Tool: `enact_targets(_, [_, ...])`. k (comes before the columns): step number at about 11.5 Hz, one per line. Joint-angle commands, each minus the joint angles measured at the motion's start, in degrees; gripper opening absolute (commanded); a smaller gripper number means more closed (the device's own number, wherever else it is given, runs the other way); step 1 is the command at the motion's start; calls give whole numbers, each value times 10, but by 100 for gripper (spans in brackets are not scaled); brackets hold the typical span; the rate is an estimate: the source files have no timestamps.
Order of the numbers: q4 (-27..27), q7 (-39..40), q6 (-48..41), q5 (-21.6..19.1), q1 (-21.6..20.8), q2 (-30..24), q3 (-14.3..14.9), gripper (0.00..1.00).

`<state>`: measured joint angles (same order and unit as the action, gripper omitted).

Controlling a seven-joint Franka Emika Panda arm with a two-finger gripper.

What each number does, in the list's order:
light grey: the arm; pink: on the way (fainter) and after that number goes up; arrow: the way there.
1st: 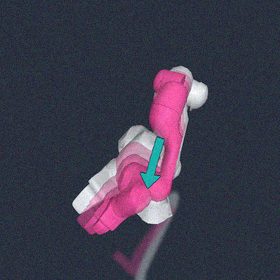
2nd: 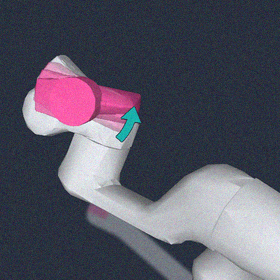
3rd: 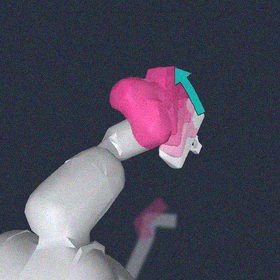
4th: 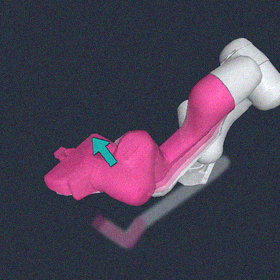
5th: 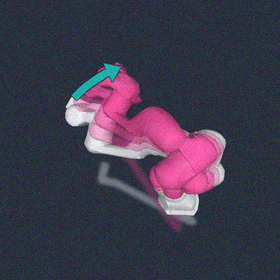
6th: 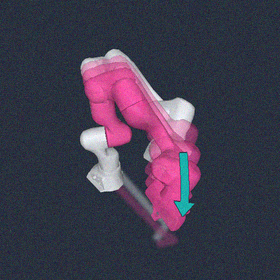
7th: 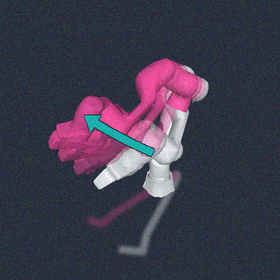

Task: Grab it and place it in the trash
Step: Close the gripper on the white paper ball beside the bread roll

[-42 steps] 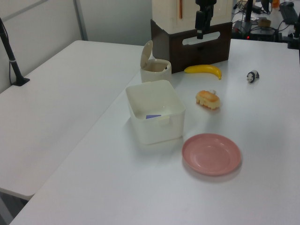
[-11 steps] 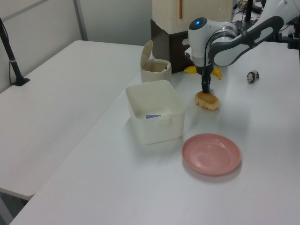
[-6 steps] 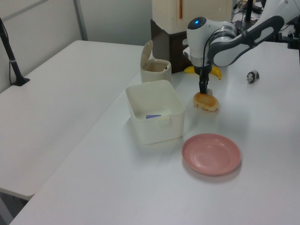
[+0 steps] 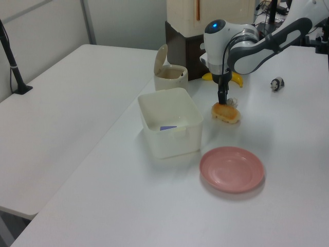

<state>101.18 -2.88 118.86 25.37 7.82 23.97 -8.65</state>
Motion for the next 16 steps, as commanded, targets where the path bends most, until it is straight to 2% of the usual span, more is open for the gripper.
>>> enact_targets(1, [17, -3, -21, 1, 7, -12, 3, 100])
enact_targets(7, [16, -7, -43, -11, 4, -14, 1, 100])
enact_targets(16, [13, -1, -37, -16, 21, -1, 3, 97])
